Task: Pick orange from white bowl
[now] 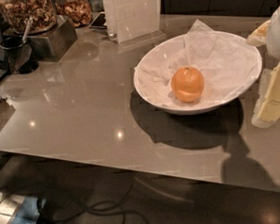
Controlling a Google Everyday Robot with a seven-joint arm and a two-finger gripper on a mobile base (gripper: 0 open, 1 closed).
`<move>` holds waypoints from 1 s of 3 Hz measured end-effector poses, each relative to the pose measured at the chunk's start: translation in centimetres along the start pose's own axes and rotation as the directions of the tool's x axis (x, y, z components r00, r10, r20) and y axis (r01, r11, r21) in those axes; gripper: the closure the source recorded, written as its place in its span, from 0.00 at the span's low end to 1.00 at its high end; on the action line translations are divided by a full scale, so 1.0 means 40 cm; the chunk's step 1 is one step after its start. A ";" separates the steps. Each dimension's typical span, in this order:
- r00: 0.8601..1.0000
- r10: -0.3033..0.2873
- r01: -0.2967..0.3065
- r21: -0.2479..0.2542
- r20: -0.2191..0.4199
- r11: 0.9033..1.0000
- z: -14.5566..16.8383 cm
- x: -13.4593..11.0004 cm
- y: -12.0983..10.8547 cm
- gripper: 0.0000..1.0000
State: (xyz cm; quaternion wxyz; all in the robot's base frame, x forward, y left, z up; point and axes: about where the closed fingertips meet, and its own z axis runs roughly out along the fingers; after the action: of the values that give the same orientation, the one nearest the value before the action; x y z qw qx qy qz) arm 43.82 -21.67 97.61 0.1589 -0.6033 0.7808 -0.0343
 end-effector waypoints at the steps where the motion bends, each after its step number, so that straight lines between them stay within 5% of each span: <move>1: 0.999 -0.010 0.010 -0.002 0.039 1.000 0.020 -0.039 -0.057 0.00; 3: 0.998 0.006 -0.006 0.008 0.065 1.000 0.022 -0.045 -0.073 0.00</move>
Offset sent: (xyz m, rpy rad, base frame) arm 0.0569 0.0206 -0.0033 0.0696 0.0077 0.0505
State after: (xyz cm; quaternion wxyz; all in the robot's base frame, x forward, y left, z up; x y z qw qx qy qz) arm 47.19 -20.62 97.88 0.1870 -0.6011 0.7768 -0.0174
